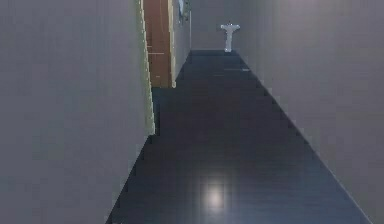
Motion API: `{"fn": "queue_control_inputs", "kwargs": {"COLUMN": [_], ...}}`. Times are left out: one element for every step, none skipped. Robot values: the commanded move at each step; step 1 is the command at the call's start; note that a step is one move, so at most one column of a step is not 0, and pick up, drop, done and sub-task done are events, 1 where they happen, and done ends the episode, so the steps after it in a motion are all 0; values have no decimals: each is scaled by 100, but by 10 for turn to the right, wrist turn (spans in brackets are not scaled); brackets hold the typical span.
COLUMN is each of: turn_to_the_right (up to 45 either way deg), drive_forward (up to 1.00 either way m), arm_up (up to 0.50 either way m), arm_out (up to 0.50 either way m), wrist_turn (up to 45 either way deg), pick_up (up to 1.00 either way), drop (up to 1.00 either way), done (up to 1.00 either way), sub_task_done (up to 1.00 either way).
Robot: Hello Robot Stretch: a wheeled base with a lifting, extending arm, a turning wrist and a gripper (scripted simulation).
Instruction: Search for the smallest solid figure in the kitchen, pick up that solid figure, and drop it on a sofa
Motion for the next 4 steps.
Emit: {"fn": "queue_control_inputs", "kwargs": {"turn_to_the_right": [0, 0, 30, 0], "drive_forward": [100, 100, 0, 50], "arm_up": [0, 0, 0, 0], "arm_out": [0, 0, 0, 0], "wrist_turn": [0, 0, 0, 0], "pick_up": [0, 0, 0, 0], "drop": [0, 0, 0, 0], "done": [0, 0, 0, 0], "sub_task_done": [0, 0, 0, 0]}}
